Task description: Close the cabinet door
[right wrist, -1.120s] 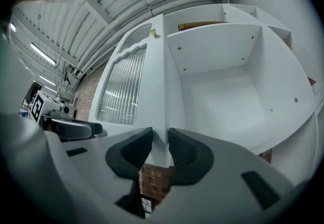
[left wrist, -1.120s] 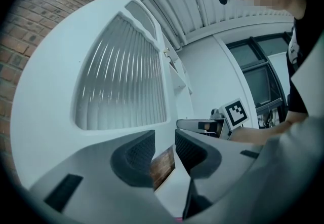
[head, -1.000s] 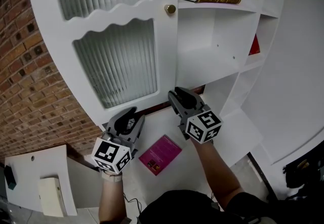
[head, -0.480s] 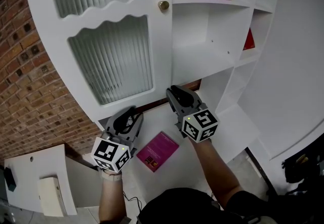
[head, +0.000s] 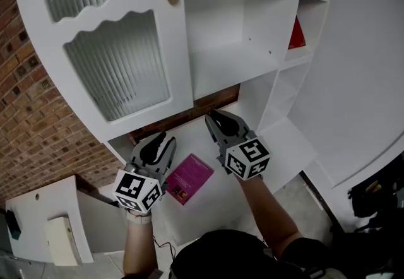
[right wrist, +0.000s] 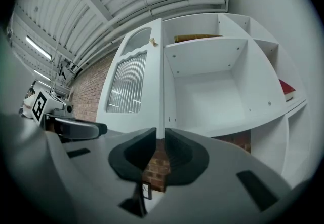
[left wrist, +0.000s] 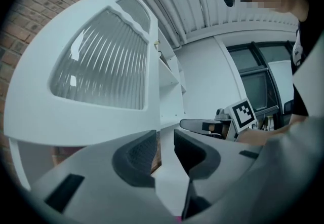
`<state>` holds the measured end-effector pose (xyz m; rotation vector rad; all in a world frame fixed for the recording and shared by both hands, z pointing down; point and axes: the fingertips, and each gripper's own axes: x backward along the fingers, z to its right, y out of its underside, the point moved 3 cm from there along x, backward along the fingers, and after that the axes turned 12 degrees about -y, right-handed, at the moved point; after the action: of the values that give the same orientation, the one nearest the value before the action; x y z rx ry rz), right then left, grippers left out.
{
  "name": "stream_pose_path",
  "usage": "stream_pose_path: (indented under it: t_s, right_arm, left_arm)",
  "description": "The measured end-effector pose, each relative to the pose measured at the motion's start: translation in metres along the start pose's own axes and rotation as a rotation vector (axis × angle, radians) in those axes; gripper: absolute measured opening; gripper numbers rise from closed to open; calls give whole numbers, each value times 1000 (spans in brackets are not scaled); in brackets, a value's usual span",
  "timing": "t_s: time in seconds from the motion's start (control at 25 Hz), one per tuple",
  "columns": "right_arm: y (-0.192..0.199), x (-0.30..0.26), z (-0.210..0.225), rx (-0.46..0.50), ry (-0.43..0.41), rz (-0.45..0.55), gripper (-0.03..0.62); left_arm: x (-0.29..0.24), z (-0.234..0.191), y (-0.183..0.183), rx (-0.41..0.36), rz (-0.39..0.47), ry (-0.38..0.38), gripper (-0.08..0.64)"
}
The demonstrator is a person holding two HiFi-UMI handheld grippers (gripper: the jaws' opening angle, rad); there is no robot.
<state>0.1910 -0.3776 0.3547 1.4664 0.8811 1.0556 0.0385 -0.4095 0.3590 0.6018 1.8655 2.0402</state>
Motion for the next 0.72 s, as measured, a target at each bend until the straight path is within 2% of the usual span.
stream_pose_path:
  t_s: [0.16, 0.36, 0.72]
  right_arm:
    - [10, 28, -5, -17, -2, -28, 57]
    - [24, 71, -7, -44, 10, -68, 54]
    - [53, 149, -25, -66, 54, -150, 49]
  left_arm:
    - [-1, 21, 10, 15, -16, -17, 80]
    - [1, 50, 26, 73, -39, -27, 23]
    - [10, 118, 63, 72, -107, 23, 9]
